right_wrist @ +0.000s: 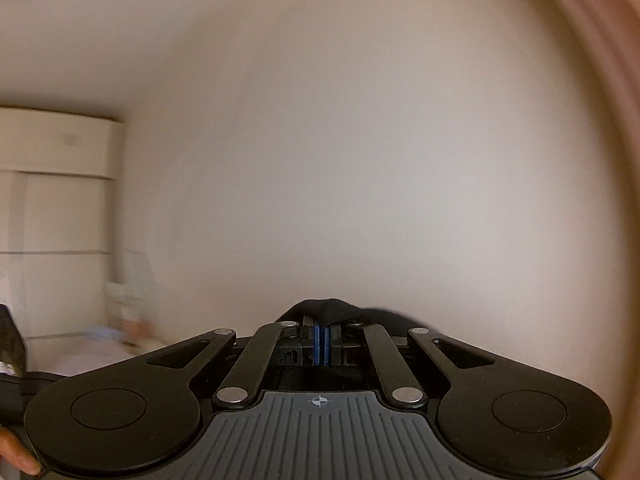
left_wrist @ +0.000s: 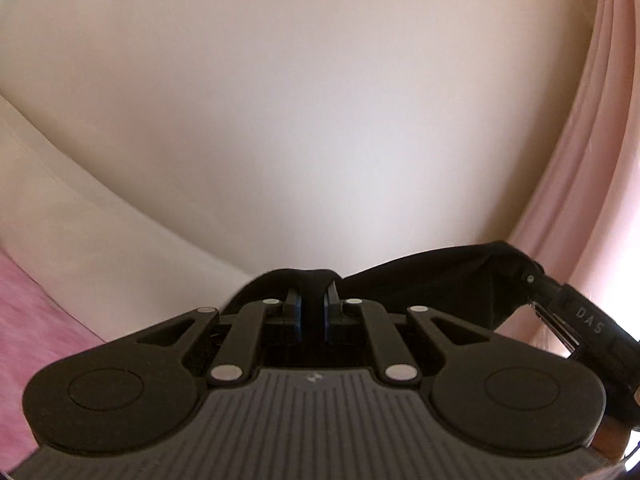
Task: Fold clothes
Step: 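Lift the black garment out of the bin and drop it onto the bed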
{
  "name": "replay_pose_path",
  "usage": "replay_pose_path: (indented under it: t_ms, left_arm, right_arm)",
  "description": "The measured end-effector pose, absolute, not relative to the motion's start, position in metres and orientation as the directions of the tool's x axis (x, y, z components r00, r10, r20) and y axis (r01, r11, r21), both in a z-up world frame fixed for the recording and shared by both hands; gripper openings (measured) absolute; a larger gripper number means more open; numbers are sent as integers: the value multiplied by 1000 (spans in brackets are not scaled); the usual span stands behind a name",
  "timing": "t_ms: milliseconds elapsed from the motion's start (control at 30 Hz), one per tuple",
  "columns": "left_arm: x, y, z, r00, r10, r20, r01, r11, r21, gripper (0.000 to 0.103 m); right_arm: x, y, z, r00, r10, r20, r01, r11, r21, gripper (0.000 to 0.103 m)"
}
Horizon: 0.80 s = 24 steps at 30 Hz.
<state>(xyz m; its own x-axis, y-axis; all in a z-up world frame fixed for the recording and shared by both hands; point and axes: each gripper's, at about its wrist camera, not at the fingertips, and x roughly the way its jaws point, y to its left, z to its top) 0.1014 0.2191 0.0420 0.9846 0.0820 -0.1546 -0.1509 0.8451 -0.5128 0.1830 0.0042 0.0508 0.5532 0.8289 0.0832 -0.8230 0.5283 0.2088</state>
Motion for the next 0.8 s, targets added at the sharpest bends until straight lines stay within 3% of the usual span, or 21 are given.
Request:
replay_pose_path:
  t_ms: [267, 467, 700, 800]
  left_arm:
    - [-126, 228, 119, 879, 476, -6, -430, 788, -441, 6]
    - [-269, 198, 179, 674, 736, 63, -678, 649, -345, 6]
    - [-357, 187, 259, 467, 876, 119, -857, 482, -183, 6]
    - [-361, 197, 285, 431, 893, 130, -889, 445, -108, 7]
  right_arm:
    - [57, 69, 123, 153, 949, 274, -986, 130, 100, 1]
    - [-41, 98, 160, -209, 911, 356, -961, -259, 98, 1]
    - [-125, 130, 233, -420, 801, 427, -854, -508, 113, 1]
    - [-151, 151, 252, -448, 799, 400, -841, -529, 115, 1]
